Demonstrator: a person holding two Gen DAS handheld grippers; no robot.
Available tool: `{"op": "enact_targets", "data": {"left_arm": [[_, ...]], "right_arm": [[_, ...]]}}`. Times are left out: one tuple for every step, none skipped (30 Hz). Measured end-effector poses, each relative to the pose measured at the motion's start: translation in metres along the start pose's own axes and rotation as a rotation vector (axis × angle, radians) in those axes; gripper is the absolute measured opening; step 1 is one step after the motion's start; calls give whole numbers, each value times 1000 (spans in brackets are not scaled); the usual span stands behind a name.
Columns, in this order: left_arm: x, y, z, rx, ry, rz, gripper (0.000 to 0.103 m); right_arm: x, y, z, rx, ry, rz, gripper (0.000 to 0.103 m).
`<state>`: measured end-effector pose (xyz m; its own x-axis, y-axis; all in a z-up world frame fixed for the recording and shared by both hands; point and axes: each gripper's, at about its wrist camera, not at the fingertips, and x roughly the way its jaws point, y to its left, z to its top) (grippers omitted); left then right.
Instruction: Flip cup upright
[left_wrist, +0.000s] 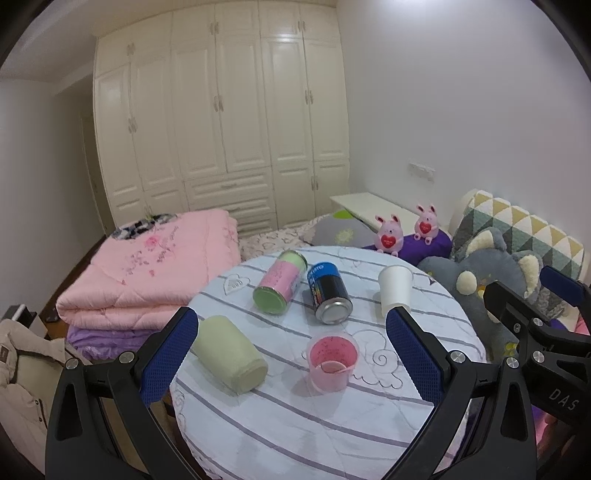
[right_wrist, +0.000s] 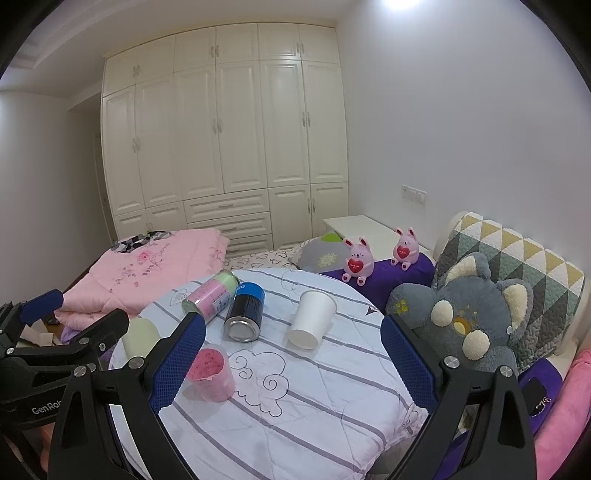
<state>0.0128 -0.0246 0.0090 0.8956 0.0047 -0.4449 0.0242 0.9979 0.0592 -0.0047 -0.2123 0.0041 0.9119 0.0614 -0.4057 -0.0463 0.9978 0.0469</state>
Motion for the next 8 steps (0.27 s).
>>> {"op": "enact_targets", "data": {"left_arm": [[0, 0, 0, 5, -8, 6, 103], [-1, 0, 0, 9, -13, 8, 103], [0, -1, 0, 10, -13, 8, 103], [1, 1, 0, 10, -10, 5, 103], [0, 0, -1, 7, -7, 2, 103], [1, 1, -1, 4, -1, -2, 103], [1, 1, -1, 2, 3, -5, 103], [2, 2, -1, 0, 7, -7, 103]], "right_arm": [[0, 0, 0, 0, 0, 0, 97], [0, 0, 0, 0, 0, 0, 97], [0, 0, 0, 0, 0, 0, 97], [0, -1, 0, 0, 1, -1, 97], [1, -1, -1, 1, 2, -1, 97], [1, -1, -1, 1, 4, -2, 97], [1, -1, -1, 1, 5, -3, 97], [1, -1, -2, 0, 6, -4, 97]]}}
